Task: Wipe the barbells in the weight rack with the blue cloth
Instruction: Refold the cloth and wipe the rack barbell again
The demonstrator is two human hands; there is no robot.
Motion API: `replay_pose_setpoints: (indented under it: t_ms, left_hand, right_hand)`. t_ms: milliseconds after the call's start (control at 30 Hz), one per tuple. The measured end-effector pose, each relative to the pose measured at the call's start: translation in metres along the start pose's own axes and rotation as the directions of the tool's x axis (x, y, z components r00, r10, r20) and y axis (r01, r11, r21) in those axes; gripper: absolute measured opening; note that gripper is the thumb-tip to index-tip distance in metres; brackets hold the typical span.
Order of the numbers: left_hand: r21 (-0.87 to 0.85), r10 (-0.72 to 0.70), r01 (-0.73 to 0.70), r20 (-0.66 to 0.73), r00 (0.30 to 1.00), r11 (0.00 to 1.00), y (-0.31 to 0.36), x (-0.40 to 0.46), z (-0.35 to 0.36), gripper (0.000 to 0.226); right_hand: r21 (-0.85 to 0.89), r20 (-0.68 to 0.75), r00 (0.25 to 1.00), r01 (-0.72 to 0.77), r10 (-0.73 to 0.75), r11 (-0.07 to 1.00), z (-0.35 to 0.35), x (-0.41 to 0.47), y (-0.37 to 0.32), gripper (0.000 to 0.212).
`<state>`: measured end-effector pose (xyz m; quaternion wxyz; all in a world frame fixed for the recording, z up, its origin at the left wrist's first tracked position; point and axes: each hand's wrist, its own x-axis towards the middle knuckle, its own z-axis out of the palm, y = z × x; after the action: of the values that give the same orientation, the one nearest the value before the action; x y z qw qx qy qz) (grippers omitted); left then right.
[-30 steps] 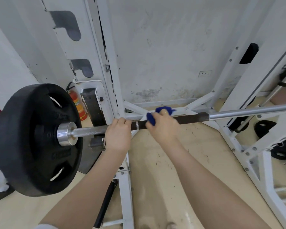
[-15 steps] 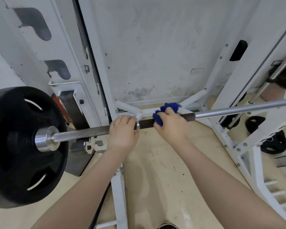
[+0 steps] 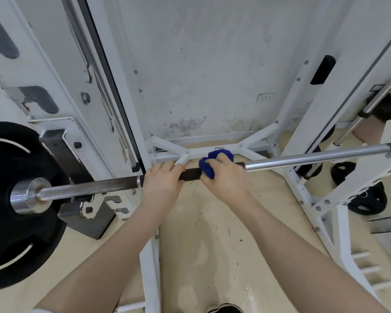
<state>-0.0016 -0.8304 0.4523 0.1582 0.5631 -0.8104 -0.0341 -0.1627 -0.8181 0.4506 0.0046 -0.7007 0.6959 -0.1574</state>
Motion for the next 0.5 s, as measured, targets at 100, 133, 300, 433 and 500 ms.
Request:
replay_pose_setpoints:
  t_ms: [100, 133, 300, 433, 500]
  left_hand:
    - [-0.011, -0.017, 0.017, -0.008, 1.000, 1.000, -0.002, 0.001, 0.001, 0.026]
    - [-0.018, -0.017, 0.016, -0.016, 1.000, 1.000, -0.003, 0.000, 0.001, 0.026]
    - [0.028, 0.063, -0.061, -0.072, 0.995, 0.998, -0.009, -0.005, 0.008, 0.036]
    - [-0.025, 0.056, -0.058, -0.056, 0.997, 0.998, -0.008, -0.005, 0.000, 0.039]
    - [-0.067, 0.042, -0.042, 0.004, 0.999, 0.997, -0.013, -0.004, -0.005, 0.039]
  right_hand:
    - [-0.054, 0.006, 0.995, -0.095, 0.095, 0.994, -0.011, 0.010, 0.044, 0.033]
    - [-0.060, -0.032, 0.985, -0.174, 0.172, 0.983, -0.013, 0.011, 0.052, 0.032]
    - [-0.087, -0.070, 0.978, -0.203, 0.197, 0.975, -0.006, 0.010, 0.005, 0.037]
    - [-0.048, -0.107, 0.994, 0.020, -0.025, 0.999, 0.002, -0.006, -0.026, 0.030]
    - [-0.072, -0.095, 0.994, 0.044, -0.051, 0.996, -0.001, -0.004, -0.011, 0.031]
